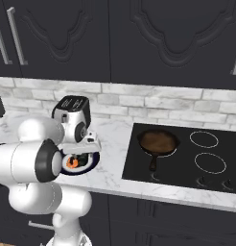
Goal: Place the shrimp on the plate and place the eggplant on the same plate.
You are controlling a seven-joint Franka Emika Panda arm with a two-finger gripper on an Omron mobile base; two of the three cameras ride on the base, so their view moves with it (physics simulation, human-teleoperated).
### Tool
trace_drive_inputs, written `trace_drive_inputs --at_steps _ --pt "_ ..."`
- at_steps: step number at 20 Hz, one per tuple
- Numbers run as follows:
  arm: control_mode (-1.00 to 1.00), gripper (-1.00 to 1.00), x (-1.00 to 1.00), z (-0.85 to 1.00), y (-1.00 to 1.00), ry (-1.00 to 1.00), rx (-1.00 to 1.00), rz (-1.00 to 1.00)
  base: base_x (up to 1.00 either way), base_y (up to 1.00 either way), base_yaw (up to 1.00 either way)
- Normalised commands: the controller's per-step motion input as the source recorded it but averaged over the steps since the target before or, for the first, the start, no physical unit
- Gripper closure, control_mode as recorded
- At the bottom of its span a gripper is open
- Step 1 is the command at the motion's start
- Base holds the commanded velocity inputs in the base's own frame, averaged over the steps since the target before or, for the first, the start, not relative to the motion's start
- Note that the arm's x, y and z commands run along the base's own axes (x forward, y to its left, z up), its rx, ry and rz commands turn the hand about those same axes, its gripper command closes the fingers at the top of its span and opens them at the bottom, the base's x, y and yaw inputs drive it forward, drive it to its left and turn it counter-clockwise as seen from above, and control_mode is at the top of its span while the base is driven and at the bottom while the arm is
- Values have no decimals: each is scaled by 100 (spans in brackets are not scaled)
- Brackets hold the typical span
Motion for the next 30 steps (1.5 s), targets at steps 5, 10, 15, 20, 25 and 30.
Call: trace_drive_inputs --at_steps 5,10,15,20,25,30 --pt "-100 -100 -58 63 -14 0 2 -5 0 0 0" --pt "-100 -100 -93 76 -21 3 3 -3 0 0 0" --pt "-100 -100 -100 45 -32 4 0 0 0 0 0" --pt "-100 -100 -95 37 -18 -8 0 0 0 0 0" --pt "-100 -100 -22 31 1 -17 -2 0 0 0 0" --pt "-100 -100 11 26 15 -22 0 -5 0 0 0"
